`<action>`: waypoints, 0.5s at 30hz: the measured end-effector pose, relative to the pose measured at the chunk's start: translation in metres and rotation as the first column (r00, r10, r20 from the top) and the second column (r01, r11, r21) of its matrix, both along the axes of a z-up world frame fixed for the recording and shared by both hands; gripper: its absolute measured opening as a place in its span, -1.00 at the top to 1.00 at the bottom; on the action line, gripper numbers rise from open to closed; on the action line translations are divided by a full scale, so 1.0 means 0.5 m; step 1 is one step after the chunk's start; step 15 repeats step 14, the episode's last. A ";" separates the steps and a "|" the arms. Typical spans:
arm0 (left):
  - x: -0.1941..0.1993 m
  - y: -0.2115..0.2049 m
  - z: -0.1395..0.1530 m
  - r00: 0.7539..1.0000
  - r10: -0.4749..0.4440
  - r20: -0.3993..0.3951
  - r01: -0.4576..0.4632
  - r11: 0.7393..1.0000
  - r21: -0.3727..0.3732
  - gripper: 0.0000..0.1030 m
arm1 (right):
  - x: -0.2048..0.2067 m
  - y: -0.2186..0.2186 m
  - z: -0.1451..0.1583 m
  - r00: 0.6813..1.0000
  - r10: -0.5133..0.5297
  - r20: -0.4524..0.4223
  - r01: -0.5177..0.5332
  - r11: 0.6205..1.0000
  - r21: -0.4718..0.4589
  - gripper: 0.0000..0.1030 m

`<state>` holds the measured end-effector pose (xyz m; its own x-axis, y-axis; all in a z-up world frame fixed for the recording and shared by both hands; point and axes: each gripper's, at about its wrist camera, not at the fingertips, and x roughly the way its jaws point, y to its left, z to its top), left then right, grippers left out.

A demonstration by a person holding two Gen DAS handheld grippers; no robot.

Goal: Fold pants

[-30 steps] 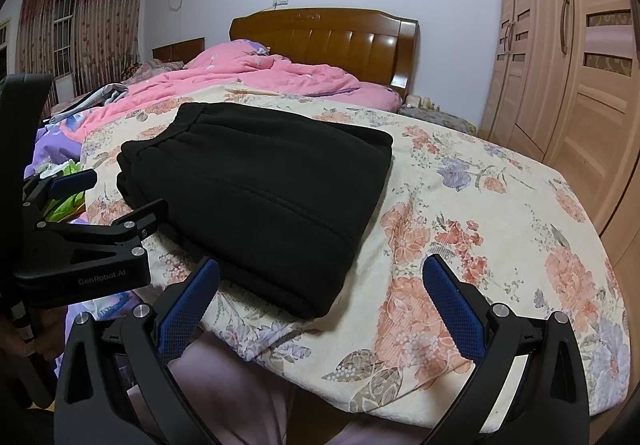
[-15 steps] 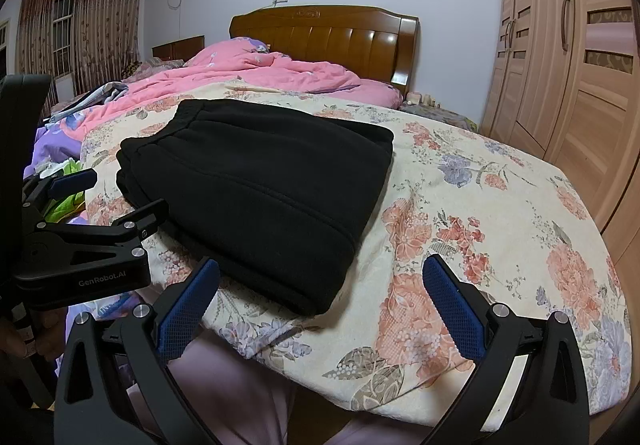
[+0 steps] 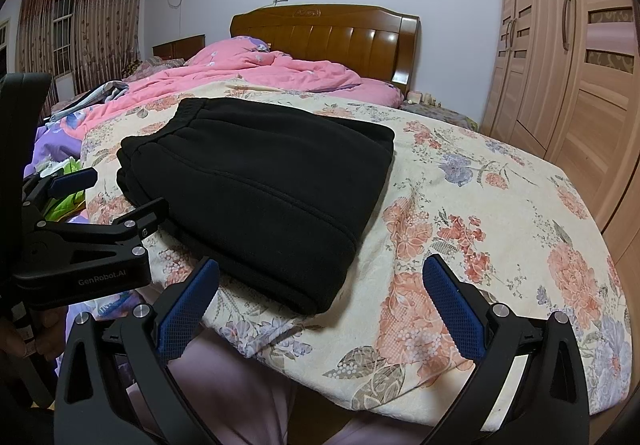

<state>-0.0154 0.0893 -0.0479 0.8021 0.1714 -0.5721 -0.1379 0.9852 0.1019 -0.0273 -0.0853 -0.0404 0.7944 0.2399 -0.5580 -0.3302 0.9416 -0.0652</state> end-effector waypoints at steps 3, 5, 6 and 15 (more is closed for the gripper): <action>-0.001 0.001 -0.002 1.000 -0.007 0.000 0.007 1.000 -0.005 -0.97 | 0.001 0.000 0.000 1.000 -0.001 0.000 0.001 1.000 0.000 -0.91; -0.005 -0.002 -0.003 1.000 -0.008 0.008 0.008 1.000 0.004 -0.97 | 0.000 -0.001 0.000 1.000 0.000 0.000 0.000 1.000 0.000 -0.91; -0.007 -0.002 -0.003 1.000 0.007 0.013 -0.007 1.000 0.023 -0.97 | 0.000 -0.001 0.000 1.000 -0.002 0.001 0.002 1.000 -0.002 -0.91; -0.015 0.045 0.002 0.999 0.049 0.000 -0.049 0.999 0.003 -0.97 | 0.010 -0.036 0.000 1.000 -0.016 0.011 0.016 1.000 -0.002 -0.91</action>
